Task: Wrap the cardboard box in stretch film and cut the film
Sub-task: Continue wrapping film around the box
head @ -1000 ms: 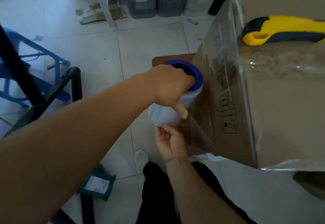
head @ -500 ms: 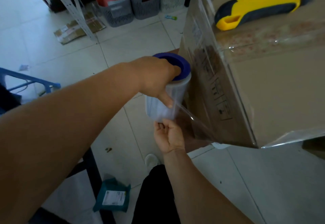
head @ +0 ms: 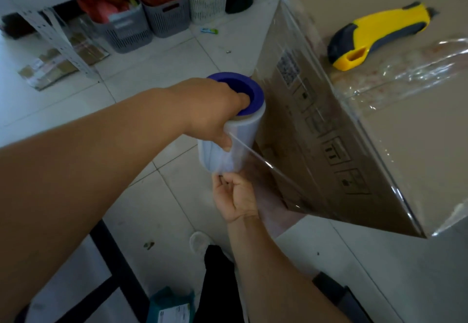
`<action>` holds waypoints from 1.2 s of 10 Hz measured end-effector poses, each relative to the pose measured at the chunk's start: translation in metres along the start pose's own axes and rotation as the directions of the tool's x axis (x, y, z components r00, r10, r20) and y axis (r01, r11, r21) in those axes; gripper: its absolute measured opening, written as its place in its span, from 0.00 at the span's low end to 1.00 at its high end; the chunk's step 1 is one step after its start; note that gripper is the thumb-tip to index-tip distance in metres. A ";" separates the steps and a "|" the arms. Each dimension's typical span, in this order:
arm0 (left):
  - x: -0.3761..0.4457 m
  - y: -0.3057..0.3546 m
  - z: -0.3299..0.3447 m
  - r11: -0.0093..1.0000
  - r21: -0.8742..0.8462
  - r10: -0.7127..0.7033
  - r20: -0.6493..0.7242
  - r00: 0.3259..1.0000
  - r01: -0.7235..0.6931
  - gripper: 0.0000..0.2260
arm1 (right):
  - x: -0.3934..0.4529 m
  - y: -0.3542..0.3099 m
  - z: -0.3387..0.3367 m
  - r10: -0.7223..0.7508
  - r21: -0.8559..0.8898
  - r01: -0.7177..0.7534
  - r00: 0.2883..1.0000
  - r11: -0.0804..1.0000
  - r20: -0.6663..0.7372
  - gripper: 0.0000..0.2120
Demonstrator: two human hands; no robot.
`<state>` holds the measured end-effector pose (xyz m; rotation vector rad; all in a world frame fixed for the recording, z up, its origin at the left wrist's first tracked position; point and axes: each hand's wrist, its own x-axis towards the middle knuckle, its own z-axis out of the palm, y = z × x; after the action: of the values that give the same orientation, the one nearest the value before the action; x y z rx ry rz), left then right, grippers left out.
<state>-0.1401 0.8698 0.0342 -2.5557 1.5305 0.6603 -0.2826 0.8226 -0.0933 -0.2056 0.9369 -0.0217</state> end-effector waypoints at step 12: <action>0.078 -0.109 -0.070 0.956 0.085 0.281 0.019 0.960 -0.281 0.27 | 0.073 0.011 0.113 -0.241 0.286 0.212 0.968 0.934 0.070 0.28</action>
<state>0.0068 0.8392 0.0498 -2.2922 1.8968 0.6115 -0.1498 0.8439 -0.0887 -0.0535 0.7922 -0.3517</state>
